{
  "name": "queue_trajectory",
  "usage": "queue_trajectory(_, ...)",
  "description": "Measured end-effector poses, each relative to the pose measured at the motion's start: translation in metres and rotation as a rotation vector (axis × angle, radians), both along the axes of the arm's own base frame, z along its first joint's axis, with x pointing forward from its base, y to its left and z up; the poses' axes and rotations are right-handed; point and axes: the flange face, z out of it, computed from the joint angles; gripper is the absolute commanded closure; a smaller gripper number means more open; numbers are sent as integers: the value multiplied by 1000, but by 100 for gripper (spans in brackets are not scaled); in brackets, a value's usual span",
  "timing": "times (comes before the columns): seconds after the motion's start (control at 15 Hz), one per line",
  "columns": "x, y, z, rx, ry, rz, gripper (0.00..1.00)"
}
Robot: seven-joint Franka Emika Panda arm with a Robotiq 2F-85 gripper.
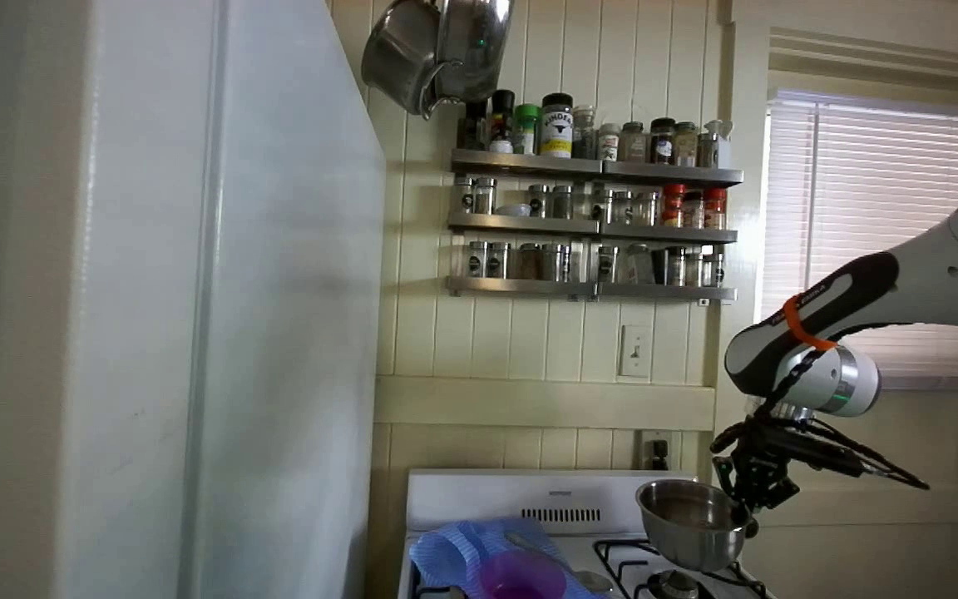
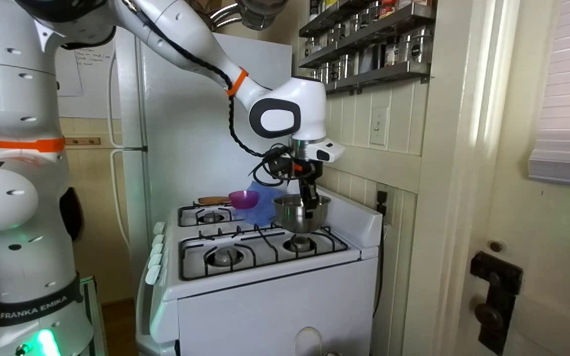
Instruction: Move the silver bowl backwards.
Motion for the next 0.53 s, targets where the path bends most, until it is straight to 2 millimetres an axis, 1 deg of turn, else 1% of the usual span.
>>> queue_trajectory(0.53,6,5,-1,-2,0,11,98)
